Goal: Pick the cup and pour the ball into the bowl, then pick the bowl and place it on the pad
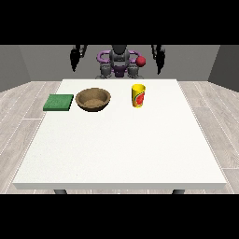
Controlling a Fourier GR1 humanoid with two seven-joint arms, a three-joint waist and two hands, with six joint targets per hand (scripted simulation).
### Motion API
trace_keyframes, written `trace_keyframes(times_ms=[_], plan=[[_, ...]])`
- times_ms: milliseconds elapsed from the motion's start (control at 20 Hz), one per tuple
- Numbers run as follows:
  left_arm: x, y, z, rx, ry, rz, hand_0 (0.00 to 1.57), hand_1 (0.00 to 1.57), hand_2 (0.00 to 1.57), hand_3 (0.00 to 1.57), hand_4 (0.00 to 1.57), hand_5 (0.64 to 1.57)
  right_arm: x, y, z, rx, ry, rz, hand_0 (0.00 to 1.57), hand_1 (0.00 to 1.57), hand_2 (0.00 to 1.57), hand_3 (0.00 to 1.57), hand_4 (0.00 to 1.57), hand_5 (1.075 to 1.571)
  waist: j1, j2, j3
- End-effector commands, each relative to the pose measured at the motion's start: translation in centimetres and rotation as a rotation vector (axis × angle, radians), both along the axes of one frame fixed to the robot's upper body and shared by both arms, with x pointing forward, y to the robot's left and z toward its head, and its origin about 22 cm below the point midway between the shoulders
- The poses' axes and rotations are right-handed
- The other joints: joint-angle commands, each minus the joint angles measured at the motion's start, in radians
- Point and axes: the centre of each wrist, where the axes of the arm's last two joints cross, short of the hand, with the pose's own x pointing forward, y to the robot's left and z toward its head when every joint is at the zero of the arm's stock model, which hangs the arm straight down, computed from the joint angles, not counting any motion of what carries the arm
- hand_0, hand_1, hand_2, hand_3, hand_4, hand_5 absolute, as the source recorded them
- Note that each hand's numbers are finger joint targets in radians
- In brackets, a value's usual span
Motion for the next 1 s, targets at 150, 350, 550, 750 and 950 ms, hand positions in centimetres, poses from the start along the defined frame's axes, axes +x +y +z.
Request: trace_keyframes(times_ms=[150,350,550,750,950], plan=[[0.3,0.6,2.8,0.021,-0.032,0.010,0.00,0.00,0.00,0.00,0.66,1.566,0.4,-0.7,2.8,-0.028,-0.024,0.009,0.00,0.00,0.00,0.00,0.87,1.533,0.006,-0.224,0.0071],[-0.7,-2.0,2.7,-0.192,0.155,0.103,0.00,0.00,0.00,0.00,0.64,1.565,-1.6,0.5,2.8,0.166,0.191,0.006,0.00,0.00,0.00,0.00,0.87,1.539,-0.041,-0.387,0.0105],[-0.3,-3.8,5.4,-0.186,0.164,0.134,0.00,0.00,0.00,0.00,0.64,1.564,-2.0,2.4,6.0,0.209,0.223,-0.001,0.00,0.00,0.00,0.00,0.86,1.532,-0.071,-0.375,0.0105],[0.1,-5.9,8.3,-0.164,0.031,0.110,0.00,0.00,0.00,0.00,0.58,1.560,-3.1,0.0,9.7,0.174,0.093,0.008,0.00,0.00,0.00,0.00,0.79,1.548,-0.064,-0.239,0.0108],[2.9,-6.4,10.0,-0.137,-0.136,0.082,0.00,0.00,0.00,0.00,0.60,1.556,-0.7,0.3,12.2,0.143,-0.078,0.016,0.00,0.00,0.00,0.00,0.76,1.551,-0.063,-0.065,0.0106]])
